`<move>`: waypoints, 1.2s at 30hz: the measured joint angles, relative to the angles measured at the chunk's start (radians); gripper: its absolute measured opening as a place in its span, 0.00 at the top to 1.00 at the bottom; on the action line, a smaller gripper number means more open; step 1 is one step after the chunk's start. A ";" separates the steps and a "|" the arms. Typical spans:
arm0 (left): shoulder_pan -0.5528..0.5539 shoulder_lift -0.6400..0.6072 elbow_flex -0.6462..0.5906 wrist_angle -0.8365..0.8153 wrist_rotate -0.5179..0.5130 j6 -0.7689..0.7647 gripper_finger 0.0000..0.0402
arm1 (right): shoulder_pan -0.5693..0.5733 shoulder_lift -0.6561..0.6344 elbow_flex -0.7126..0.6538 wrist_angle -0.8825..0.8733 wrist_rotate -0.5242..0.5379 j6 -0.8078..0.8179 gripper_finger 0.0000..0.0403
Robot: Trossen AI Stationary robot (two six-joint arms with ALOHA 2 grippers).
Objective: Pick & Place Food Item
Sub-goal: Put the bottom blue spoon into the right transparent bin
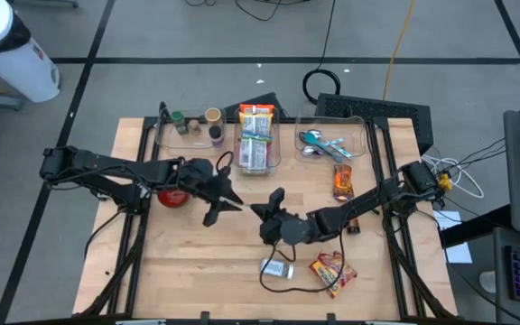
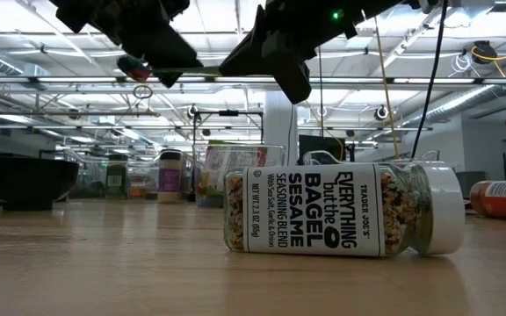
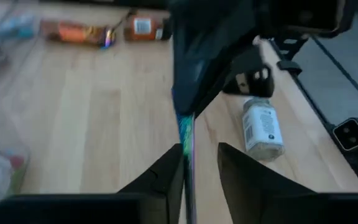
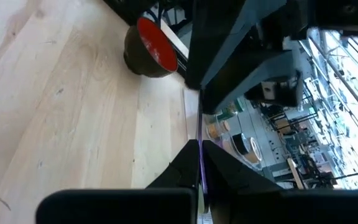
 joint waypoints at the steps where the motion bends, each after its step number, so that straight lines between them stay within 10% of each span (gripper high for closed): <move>1: 0.000 0.000 0.000 0.022 0.009 0.018 0.72 | 0.000 0.000 0.000 -0.004 0.005 0.001 1.00; 17: -0.173 0.000 0.000 0.199 -0.008 0.253 0.54 | -0.001 0.000 0.000 -0.034 0.099 0.002 1.00; 36: -0.449 0.000 0.000 0.193 -0.324 0.310 0.54 | -0.005 -0.008 0.000 -0.041 0.194 0.034 1.00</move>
